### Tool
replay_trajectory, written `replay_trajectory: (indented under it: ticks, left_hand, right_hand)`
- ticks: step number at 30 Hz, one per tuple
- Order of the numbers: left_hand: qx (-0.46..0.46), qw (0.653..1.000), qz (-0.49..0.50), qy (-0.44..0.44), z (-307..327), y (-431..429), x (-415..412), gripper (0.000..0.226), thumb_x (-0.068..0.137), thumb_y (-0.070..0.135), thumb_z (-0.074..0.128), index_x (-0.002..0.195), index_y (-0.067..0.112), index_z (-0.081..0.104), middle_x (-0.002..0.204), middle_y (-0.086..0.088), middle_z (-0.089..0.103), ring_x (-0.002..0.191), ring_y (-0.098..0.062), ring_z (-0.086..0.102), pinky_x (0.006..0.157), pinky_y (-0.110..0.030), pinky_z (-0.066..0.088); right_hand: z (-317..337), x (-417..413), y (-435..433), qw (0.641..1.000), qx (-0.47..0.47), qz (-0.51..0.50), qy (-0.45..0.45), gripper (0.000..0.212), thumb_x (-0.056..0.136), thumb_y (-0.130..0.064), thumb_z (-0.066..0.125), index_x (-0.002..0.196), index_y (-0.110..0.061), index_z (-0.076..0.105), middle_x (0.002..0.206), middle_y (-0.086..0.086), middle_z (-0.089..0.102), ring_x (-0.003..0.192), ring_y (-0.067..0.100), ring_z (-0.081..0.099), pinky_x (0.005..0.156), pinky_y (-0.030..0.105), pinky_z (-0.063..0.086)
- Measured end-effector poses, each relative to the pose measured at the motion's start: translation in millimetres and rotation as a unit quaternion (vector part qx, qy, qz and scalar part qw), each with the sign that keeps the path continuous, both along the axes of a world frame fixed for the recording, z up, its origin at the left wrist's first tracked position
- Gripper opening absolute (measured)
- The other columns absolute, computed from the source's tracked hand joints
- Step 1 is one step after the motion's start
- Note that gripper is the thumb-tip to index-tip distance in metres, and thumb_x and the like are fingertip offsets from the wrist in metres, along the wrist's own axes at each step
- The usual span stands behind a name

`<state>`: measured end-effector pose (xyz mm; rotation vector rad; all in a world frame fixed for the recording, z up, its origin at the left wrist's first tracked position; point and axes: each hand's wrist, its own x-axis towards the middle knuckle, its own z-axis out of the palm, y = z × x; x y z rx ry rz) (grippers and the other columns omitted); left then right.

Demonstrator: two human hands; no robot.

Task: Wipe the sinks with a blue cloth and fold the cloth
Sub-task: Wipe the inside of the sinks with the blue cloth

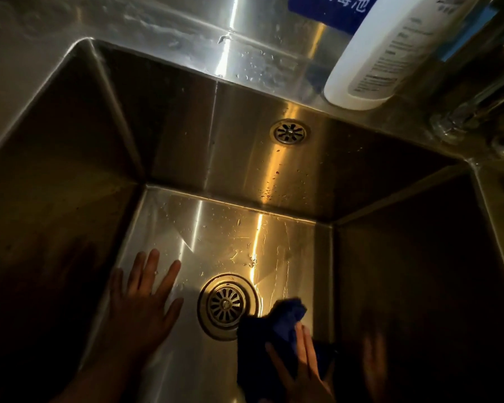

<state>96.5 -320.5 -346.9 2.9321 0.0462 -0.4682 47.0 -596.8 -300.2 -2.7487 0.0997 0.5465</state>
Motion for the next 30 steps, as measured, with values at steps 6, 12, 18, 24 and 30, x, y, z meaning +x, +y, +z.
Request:
replay_trajectory:
  ticks: [6, 12, 18, 24, 30]
  left_hand:
    - [0.009, 1.0, -0.008, 0.005, -3, 2, -2, 0.069, 0.09, 0.061, 0.01, 0.146, 0.03, 0.034, 0.157, -0.013, 0.022, 0.145, -0.032, 0.02, 0.109, -0.06, 0.018]
    - [0.014, 1.0, -0.016, -0.004, -1, 1, 1, 0.068, 0.09, 0.06, 0.013, 0.145, 0.028, 0.037, 0.157, -0.014, 0.023, 0.145, -0.033, 0.019, 0.109, -0.06, 0.019]
    - [0.014, 1.0, -0.016, -0.016, -7, 3, 1, 0.069, 0.09, 0.061, 0.014, 0.144, 0.026, 0.038, 0.157, -0.014, 0.023, 0.145, -0.034, 0.019, 0.11, -0.06, 0.018]
    - [0.014, 0.999, -0.012, -0.032, -16, 4, -2, 0.069, 0.09, 0.061, 0.016, 0.146, 0.026, 0.035, 0.157, -0.013, 0.022, 0.145, -0.033, 0.019, 0.111, -0.057, 0.014]
    - [-0.049, 0.991, 0.028, -0.118, -18, 3, -5, 0.07, 0.094, 0.053, 0.021, 0.144, 0.005, 0.035, 0.153, -0.022, 0.026, 0.143, -0.035, 0.024, 0.113, -0.051, 0.021]
  right_hand:
    - [-39, 125, -10, 0.995, -0.092, -0.038, -0.008, 0.08, 0.076, -0.083, 0.018, 0.142, -0.052, -0.014, 0.154, 0.009, -0.031, 0.144, 0.03, -0.02, 0.107, 0.066, 0.019]
    - [-58, 165, -15, 0.989, -0.074, -0.096, -0.084, 0.074, 0.077, -0.083, 0.01, 0.144, -0.051, 0.003, 0.157, 0.009, -0.012, 0.145, 0.035, 0.0, 0.108, 0.066, 0.018]
    - [-62, 163, 4, 0.981, -0.105, -0.128, -0.098, 0.069, 0.085, -0.072, 0.017, 0.147, -0.043, 0.006, 0.158, 0.014, -0.007, 0.144, 0.037, 0.006, 0.106, 0.064, 0.021]
    - [-67, 161, 85, 0.982, -0.092, -0.131, -0.102, 0.074, 0.085, -0.072, 0.008, 0.149, -0.036, 0.003, 0.157, 0.02, -0.011, 0.145, 0.036, -0.01, 0.108, 0.067, 0.009]
    - [-67, 166, 174, 0.988, -0.047, -0.107, -0.103, 0.075, 0.085, -0.072, 0.011, 0.15, -0.034, 0.007, 0.157, 0.024, -0.008, 0.145, 0.04, -0.004, 0.109, 0.067, 0.006]
